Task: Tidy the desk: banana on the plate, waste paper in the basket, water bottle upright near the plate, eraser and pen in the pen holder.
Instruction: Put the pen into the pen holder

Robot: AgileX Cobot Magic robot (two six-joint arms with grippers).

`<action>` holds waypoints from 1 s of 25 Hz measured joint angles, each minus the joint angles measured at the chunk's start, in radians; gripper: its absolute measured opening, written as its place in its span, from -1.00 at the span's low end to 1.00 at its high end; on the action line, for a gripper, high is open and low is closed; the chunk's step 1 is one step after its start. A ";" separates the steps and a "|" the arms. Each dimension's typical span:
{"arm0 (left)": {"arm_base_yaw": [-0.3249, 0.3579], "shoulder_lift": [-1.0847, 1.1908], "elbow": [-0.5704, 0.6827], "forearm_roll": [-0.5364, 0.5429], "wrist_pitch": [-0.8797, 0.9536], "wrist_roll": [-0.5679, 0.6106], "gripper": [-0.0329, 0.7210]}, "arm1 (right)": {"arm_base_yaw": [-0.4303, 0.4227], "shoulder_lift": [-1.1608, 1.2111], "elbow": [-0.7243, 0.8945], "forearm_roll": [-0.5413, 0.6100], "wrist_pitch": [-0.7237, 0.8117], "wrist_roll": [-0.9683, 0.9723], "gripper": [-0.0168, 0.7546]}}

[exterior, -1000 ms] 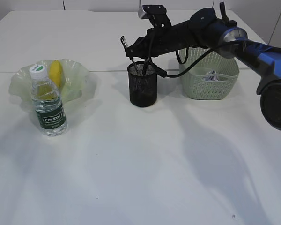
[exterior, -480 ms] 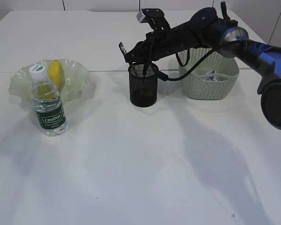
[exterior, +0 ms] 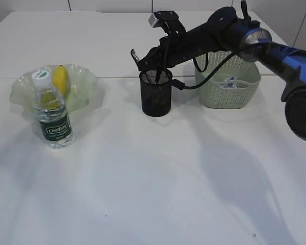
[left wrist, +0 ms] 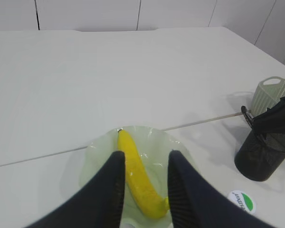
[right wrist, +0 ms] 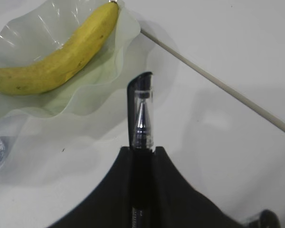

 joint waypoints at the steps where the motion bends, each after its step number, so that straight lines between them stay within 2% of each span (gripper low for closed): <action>1: 0.000 0.000 0.000 0.000 -0.002 0.000 -0.34 | 0.000 0.000 0.000 -0.002 0.000 0.000 -0.84; 10: 0.000 0.000 0.000 -0.002 -0.002 0.000 -0.34 | -0.002 -0.001 0.000 -0.005 0.018 0.000 -0.74; 16: 0.000 0.000 0.000 -0.006 -0.002 0.000 -0.34 | -0.016 -0.004 0.000 -0.010 0.053 0.001 -0.33; 18: 0.000 0.000 0.000 -0.008 -0.002 0.000 -0.34 | -0.021 -0.004 0.000 -0.014 0.063 0.001 -0.26; 25: 0.000 0.000 0.000 -0.011 -0.004 0.000 -0.34 | -0.024 -0.004 0.000 -0.016 0.070 0.003 -0.22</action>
